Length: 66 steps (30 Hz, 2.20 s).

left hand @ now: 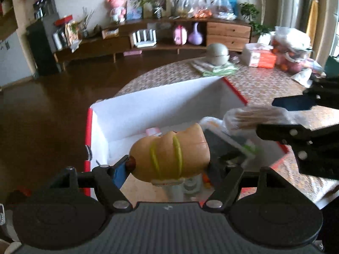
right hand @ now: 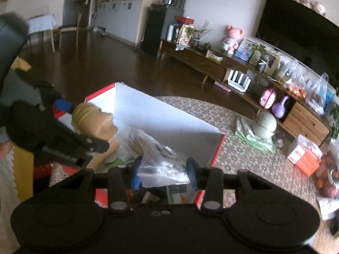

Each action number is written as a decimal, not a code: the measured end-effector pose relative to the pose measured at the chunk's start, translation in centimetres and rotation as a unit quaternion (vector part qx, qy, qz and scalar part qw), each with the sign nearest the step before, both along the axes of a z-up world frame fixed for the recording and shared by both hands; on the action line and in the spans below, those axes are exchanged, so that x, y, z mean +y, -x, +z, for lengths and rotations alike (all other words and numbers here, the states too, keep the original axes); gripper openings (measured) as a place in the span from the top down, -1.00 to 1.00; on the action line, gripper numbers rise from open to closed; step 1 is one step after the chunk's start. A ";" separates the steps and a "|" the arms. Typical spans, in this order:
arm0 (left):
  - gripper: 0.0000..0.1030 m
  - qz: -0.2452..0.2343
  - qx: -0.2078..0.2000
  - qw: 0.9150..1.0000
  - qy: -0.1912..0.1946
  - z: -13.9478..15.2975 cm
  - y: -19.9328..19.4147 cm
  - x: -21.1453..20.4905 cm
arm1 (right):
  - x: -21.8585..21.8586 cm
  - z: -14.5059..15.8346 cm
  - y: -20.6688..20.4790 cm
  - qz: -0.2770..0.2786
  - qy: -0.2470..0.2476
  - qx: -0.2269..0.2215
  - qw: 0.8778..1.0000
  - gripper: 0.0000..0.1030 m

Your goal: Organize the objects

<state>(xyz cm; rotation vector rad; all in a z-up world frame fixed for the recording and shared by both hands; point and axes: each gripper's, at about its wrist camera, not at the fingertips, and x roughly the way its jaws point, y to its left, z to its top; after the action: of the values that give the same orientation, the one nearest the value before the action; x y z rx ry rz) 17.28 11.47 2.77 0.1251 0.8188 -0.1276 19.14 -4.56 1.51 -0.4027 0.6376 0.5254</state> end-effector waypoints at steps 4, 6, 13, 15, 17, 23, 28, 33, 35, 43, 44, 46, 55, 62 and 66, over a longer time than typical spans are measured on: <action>-0.44 0.011 0.012 1.000 -0.009 -1.0 -1.8 1.0 | 1.0 -1.3 -1.1 0.000 0.015 0.011 1.000 0.17; -0.44 0.021 0.021 1.000 -0.004 -1.5 -2.7 1.5 | 1.6 -1.8 -1.5 0.005 0.029 0.015 0.999 0.17; -0.45 0.030 0.059 0.998 -0.001 -3.7 -5.4 1.6 | 2.1 -3.8 -2.8 -0.002 0.051 0.040 0.998 0.16; -0.45 0.030 0.069 0.997 -0.002 -4.1 -5.7 1.5 | 2.1 -4.2 -3.1 -0.004 0.049 0.054 0.997 0.16; -0.45 0.028 0.083 0.996 -0.006 -4.5 -6.2 1.3 | 2.0 -4.5 -3.2 -0.007 0.044 0.064 0.997 0.14; -0.45 0.020 0.111 0.994 -0.002 -5.4 -7.1 0.8 | 1.6 -4.8 -3.7 -0.013 0.028 0.091 0.995 0.11; -0.46 0.015 0.126 0.992 0.001 -6.0 -7.4 0.4 | 1.1 -4.8 -4.3 -0.019 0.014 0.114 0.993 0.06; -0.48 0.026 0.124 0.992 0.014 -5.9 -7.2 0.7 | 0.7 -4.3 -3.9 -0.026 0.004 0.113 0.993 -0.41; -0.49 0.028 0.120 0.992 0.022 -5.8 -7.1 0.6 | 0.6 -4.0 -3.6 -0.022 -0.002 0.117 0.993 -0.44; -0.55 0.032 0.107 0.993 0.027 -5.2 -5.6 0.4 | -0.5 -2.2 -2.3 -0.017 -0.025 0.110 0.993 -0.59; -0.55 0.033 0.104 0.994 0.028 -5.0 -5.4 0.4 | -0.7 -2.0 -2.2 -0.016 -0.027 0.108 0.994 -0.65; -0.55 0.035 0.100 0.994 0.032 -4.6 -5.0 0.5 | -1.2 -1.4 -1.8 -0.012 -0.035 0.104 0.994 -0.69; -0.62 0.039 0.064 0.996 0.049 -2.2 -2.5 0.6 | -3.3 1.5 0.0 -0.008 -0.083 0.090 0.992 -0.85; -0.70 0.048 0.025 0.996 0.075 0.0 0.2 0.6 | -4.7 3.3 1.6 -0.005 -0.124 0.071 0.990 -0.99; -0.99 0.055 -0.006 0.995 0.086 1.3 2.2 0.5 | -5.4 4.2 3.0 0.004 -0.144 0.054 0.988 -0.99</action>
<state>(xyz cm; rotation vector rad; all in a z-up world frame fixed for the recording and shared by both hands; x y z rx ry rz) 15.08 12.01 4.05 -0.0807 0.7969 -0.0922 16.14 -9.91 5.69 -0.1041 0.6529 0.6406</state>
